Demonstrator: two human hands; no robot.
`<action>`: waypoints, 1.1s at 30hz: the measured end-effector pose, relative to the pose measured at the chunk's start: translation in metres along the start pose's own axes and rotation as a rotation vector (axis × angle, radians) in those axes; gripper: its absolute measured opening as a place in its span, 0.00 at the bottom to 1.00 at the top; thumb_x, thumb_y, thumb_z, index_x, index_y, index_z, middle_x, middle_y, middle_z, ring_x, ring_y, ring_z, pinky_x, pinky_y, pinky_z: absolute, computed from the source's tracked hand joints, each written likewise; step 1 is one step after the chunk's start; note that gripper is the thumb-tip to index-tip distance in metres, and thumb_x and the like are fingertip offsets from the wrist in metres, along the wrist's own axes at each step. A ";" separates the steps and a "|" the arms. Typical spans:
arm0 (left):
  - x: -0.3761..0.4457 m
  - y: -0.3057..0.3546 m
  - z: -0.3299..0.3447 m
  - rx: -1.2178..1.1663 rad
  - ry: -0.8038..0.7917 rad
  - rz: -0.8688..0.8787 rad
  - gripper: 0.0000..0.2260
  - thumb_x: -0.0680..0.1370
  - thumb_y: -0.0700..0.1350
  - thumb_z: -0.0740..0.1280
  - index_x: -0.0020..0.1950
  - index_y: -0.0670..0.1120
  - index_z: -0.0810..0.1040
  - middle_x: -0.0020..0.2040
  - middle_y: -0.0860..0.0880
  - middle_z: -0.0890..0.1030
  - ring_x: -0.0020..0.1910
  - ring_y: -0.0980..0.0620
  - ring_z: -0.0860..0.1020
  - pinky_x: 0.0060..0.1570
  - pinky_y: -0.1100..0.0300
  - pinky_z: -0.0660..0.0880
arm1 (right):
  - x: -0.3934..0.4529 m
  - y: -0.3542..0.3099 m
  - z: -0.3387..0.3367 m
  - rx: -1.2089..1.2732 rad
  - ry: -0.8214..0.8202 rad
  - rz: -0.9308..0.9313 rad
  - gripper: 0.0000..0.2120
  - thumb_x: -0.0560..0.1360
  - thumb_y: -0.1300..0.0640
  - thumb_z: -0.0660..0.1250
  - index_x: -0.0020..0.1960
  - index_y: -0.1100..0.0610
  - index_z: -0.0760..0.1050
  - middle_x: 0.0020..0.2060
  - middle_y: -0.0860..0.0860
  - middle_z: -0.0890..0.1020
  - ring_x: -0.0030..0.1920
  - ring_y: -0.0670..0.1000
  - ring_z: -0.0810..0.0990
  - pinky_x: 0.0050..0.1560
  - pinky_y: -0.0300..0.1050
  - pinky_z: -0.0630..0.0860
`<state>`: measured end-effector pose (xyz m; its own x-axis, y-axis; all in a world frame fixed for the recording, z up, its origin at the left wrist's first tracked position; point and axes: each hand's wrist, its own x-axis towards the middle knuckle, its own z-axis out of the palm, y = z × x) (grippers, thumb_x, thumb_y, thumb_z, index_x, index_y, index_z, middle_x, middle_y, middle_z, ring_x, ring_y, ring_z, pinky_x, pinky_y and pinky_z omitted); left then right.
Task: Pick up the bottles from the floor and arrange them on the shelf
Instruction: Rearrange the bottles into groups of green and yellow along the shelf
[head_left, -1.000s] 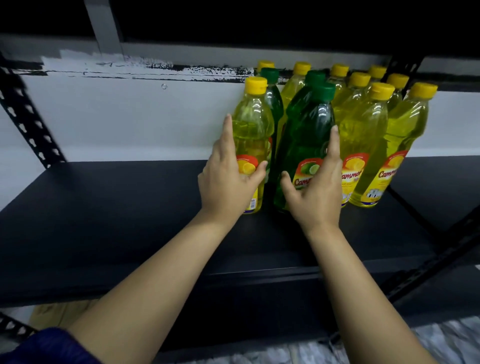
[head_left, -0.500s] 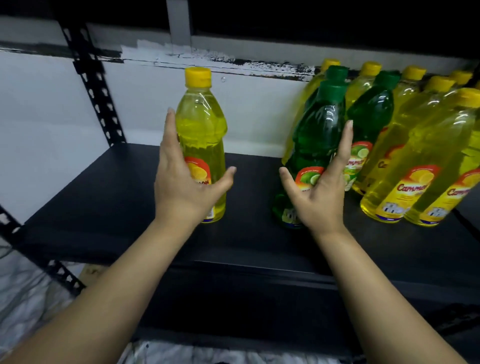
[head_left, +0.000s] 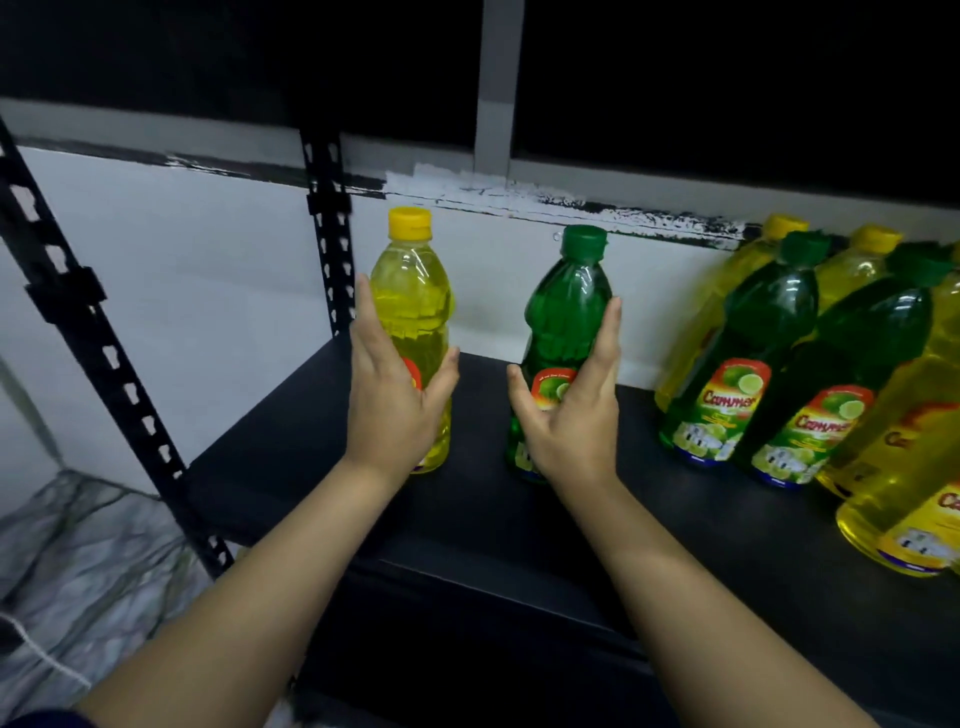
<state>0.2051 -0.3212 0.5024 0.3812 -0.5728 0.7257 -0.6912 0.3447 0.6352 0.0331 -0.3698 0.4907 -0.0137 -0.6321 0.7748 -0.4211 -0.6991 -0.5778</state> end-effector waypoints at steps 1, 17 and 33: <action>0.007 -0.010 -0.002 0.005 0.001 0.004 0.47 0.80 0.48 0.73 0.84 0.44 0.41 0.84 0.48 0.51 0.83 0.53 0.51 0.80 0.60 0.55 | 0.004 0.002 0.009 -0.002 -0.005 -0.002 0.52 0.78 0.50 0.76 0.84 0.42 0.39 0.79 0.55 0.64 0.78 0.55 0.69 0.69 0.49 0.73; 0.109 -0.127 0.024 0.142 -0.010 -0.020 0.47 0.80 0.52 0.71 0.84 0.46 0.38 0.81 0.39 0.57 0.81 0.40 0.59 0.77 0.47 0.63 | 0.060 0.012 0.134 -0.169 -0.011 0.025 0.49 0.80 0.46 0.71 0.85 0.49 0.39 0.75 0.62 0.67 0.73 0.60 0.70 0.64 0.63 0.80; 0.142 -0.154 0.056 0.209 0.015 -0.021 0.47 0.80 0.53 0.71 0.84 0.41 0.41 0.74 0.34 0.66 0.72 0.37 0.67 0.73 0.42 0.68 | 0.079 0.027 0.183 -0.407 0.075 0.228 0.51 0.79 0.37 0.70 0.85 0.61 0.45 0.75 0.60 0.71 0.70 0.61 0.71 0.68 0.60 0.69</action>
<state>0.3314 -0.4975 0.4925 0.4047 -0.5667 0.7176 -0.7950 0.1698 0.5824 0.1869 -0.5001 0.4896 -0.2063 -0.7177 0.6651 -0.7209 -0.3481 -0.5992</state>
